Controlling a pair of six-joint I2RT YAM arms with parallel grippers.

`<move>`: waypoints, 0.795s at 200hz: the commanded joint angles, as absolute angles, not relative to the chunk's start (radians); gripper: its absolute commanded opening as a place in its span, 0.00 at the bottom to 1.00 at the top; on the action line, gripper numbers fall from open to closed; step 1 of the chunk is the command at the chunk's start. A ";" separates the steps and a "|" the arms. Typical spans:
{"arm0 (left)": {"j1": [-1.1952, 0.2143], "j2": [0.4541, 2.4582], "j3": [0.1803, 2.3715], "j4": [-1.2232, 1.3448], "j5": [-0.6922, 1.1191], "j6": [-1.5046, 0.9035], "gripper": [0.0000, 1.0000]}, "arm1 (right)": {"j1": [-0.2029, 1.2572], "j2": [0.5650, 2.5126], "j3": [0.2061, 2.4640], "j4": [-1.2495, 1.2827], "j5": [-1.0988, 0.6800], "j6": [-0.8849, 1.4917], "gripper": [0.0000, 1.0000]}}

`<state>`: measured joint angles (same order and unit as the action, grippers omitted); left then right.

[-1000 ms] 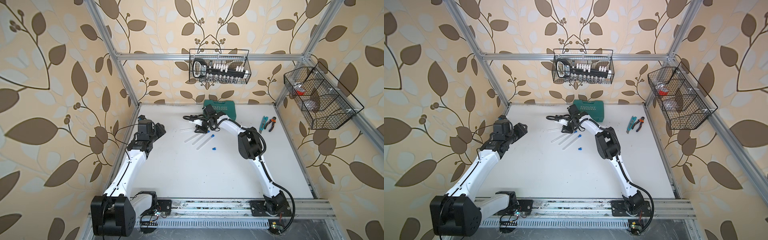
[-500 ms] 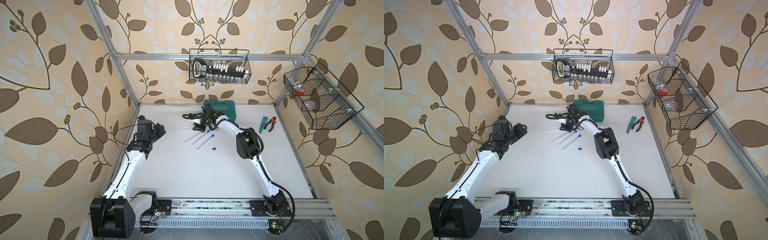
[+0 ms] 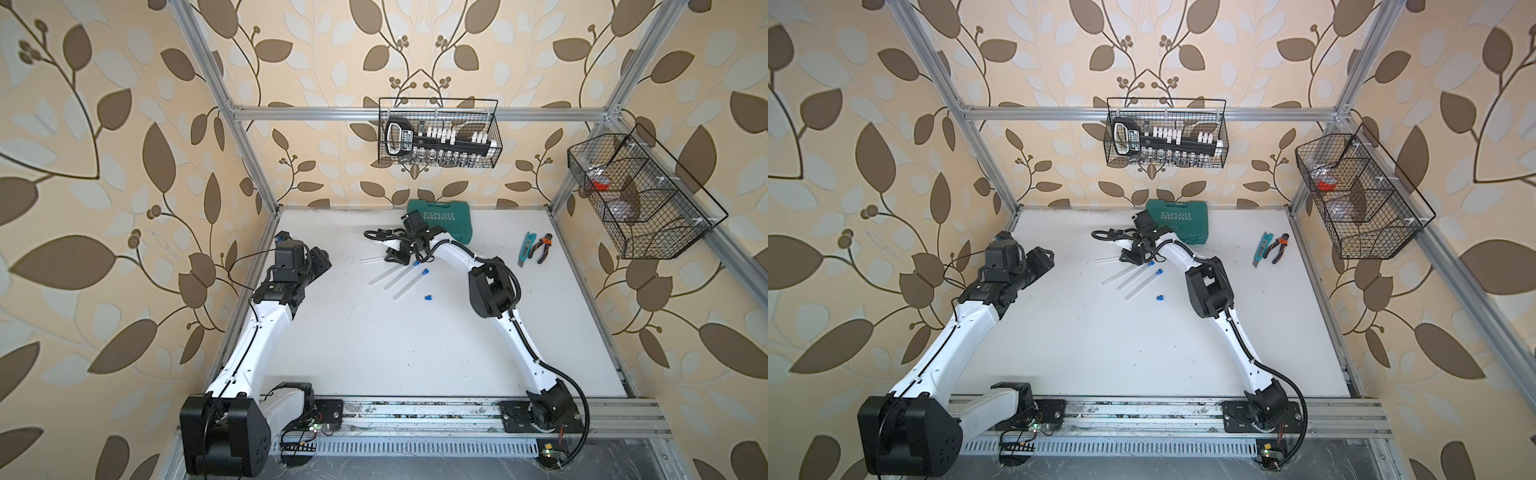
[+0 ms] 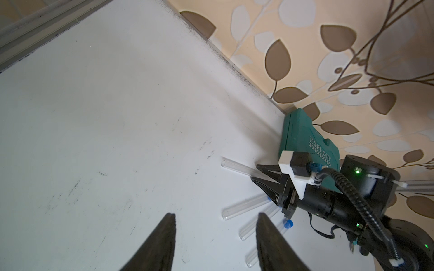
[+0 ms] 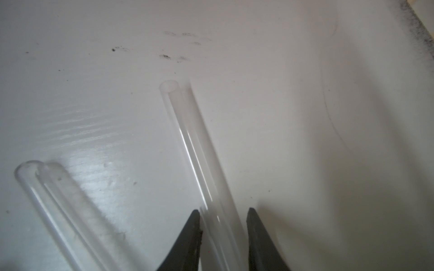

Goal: Insert stoppers into test tubes
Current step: Pick up the test tube at the center of the board.

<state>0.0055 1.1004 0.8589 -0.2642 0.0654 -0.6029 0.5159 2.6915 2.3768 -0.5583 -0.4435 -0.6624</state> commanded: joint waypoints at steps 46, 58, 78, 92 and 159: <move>0.000 1.066 0.862 -0.273 0.031 -0.586 0.56 | 0.527 2.718 2.381 -0.627 -0.441 -0.728 0.20; -0.001 1.066 0.861 -0.274 0.032 -0.586 0.56 | 0.527 2.715 2.372 -0.628 -0.439 -0.738 0.19; -0.001 1.066 0.862 -0.275 0.030 -0.583 0.56 | 0.526 2.715 2.373 -0.634 -0.437 -0.757 0.18; 0.000 1.066 0.862 -0.277 0.027 -0.581 0.56 | 0.526 2.715 2.377 -0.637 -0.437 -0.768 0.17; -0.001 1.064 0.867 -0.290 0.018 -0.567 0.56 | 0.535 2.680 2.373 -0.646 -0.440 -0.794 0.10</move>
